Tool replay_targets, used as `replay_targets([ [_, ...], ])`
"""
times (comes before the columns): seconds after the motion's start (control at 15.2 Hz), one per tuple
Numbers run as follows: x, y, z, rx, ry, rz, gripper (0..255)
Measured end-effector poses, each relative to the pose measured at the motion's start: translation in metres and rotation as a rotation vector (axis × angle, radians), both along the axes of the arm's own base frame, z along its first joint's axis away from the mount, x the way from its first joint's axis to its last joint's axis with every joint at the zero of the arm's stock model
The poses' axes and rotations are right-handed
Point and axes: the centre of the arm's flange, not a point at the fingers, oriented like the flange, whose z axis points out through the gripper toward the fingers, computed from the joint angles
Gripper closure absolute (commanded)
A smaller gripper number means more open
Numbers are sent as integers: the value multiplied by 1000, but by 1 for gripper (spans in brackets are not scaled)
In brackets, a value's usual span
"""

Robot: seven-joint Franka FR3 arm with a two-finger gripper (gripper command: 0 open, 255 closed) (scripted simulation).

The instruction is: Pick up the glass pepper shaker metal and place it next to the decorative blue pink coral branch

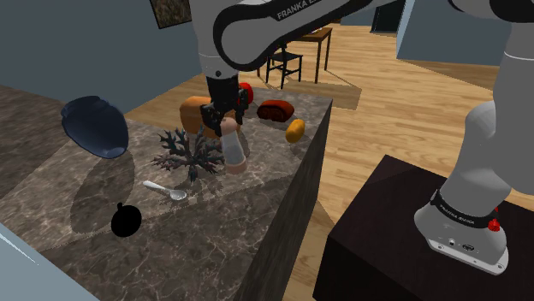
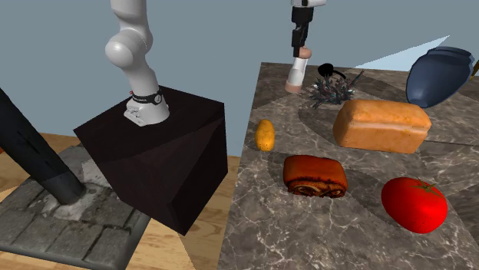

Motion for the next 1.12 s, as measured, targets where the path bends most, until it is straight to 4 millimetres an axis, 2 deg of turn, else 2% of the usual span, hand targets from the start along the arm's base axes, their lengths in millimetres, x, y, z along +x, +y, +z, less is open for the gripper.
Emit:
replay_targets([
  [0.59,-1,-2,-47,0,0,0,255],
  [0.99,-1,-2,-50,0,0,0,255],
  [1.06,-1,-2,-50,0,0,0,0],
  [1.12,-1,-2,-50,0,0,0,0],
])
